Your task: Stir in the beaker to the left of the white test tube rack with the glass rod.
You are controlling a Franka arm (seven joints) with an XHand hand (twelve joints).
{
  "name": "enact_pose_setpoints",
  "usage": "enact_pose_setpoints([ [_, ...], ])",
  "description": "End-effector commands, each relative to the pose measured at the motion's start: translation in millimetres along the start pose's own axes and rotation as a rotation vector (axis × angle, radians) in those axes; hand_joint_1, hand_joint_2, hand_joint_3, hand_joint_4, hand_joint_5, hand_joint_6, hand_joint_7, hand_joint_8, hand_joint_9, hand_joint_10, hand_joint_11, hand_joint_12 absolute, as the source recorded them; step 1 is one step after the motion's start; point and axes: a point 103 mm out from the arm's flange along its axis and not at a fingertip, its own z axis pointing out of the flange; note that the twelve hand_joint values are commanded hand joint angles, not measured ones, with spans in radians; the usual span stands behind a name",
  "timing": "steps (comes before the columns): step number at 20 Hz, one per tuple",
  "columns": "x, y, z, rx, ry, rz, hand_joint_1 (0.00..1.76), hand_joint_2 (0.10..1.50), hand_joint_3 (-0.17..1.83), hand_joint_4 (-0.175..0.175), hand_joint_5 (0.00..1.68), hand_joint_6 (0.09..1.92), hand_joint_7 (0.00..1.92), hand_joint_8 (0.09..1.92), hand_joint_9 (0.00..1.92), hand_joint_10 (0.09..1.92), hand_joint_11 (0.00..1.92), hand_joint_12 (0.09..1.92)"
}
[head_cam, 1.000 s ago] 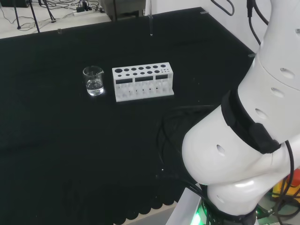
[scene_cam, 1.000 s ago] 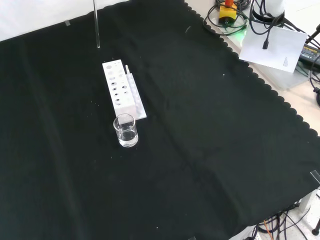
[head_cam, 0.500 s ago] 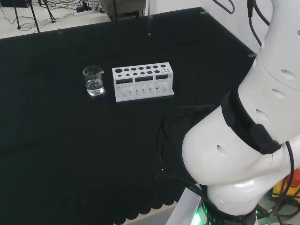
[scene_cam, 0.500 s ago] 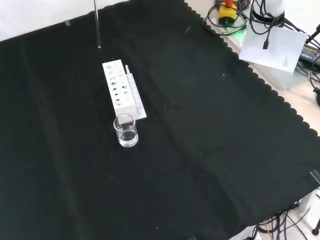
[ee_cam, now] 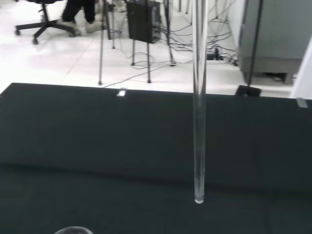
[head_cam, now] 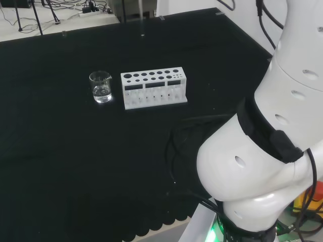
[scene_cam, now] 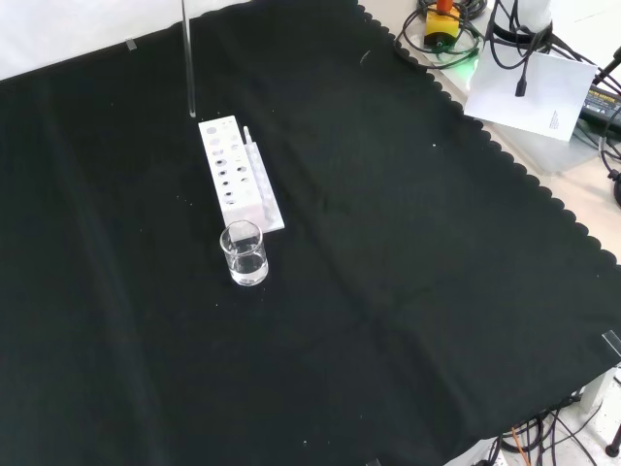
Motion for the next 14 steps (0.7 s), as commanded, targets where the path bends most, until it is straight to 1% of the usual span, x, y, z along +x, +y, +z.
enact_pose_setpoints([
  [1,52,16,8,-0.016,0.011,-0.110,1.37,1.18,0.00,-0.175,0.75,0.90,0.78,1.34,0.94,1.39,1.57,0.69],
  [9,92,24,20,-0.010,0.027,-0.195,1.37,1.18,0.00,-0.175,0.75,0.90,0.78,1.34,0.94,1.39,1.57,0.69],
  [14,97,25,29,0.007,0.029,-0.218,1.37,1.18,0.00,-0.175,0.75,0.90,0.78,1.34,0.94,1.39,1.57,0.69],
])
